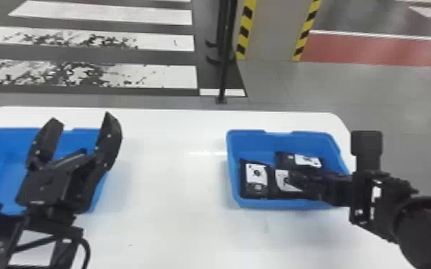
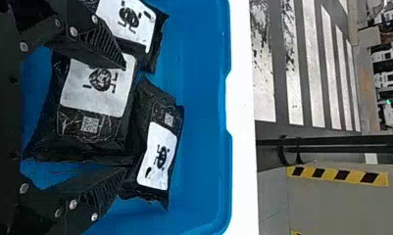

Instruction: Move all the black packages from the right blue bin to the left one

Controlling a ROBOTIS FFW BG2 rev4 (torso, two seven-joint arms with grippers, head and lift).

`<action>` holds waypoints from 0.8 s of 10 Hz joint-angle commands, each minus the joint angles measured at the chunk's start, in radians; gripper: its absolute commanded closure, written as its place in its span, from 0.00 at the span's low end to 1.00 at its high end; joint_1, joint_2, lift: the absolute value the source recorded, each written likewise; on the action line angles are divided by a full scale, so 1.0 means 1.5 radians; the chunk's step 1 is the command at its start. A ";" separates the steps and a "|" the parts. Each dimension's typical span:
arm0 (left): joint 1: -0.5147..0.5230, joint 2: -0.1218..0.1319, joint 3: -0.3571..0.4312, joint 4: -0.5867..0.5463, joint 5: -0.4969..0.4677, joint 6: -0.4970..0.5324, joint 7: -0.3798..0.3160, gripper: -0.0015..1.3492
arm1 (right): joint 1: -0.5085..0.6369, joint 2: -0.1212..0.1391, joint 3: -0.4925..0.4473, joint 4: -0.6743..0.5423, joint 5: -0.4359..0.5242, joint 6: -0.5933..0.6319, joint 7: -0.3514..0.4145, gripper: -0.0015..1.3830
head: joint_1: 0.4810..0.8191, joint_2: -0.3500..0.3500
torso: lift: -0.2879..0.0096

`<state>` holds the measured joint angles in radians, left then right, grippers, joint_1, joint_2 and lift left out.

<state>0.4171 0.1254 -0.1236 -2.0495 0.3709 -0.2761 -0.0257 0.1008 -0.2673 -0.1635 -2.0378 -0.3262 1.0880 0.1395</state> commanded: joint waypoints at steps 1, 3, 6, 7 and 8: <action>-0.002 -0.001 0.000 0.001 0.000 0.001 0.000 0.11 | -0.012 -0.001 0.000 0.029 0.005 0.006 0.008 0.10 | 0.63 0.32 | 0.39; -0.002 -0.001 0.000 0.004 0.000 0.004 0.000 0.11 | -0.020 -0.001 0.000 0.049 0.009 0.006 0.010 0.11 | 0.63 0.31 | 0.39; -0.003 -0.001 0.000 0.006 0.000 0.002 0.000 0.11 | -0.067 -0.004 0.000 0.158 -0.009 -0.014 0.054 0.30 | 0.63 0.30 | 0.39; -0.003 -0.002 0.000 0.007 0.000 0.004 0.000 0.11 | -0.080 -0.010 0.017 0.181 -0.014 -0.014 0.070 0.61 | 0.63 0.31 | 0.39; -0.003 -0.002 0.000 0.009 0.003 0.004 0.000 0.11 | -0.077 -0.010 0.024 0.171 -0.017 -0.019 0.071 0.86 | 0.63 0.32 | 0.39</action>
<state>0.4123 0.1229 -0.1236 -2.0367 0.3734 -0.2706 -0.0260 -0.0144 -0.2818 -0.1357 -1.7792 -0.3481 1.0634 0.2462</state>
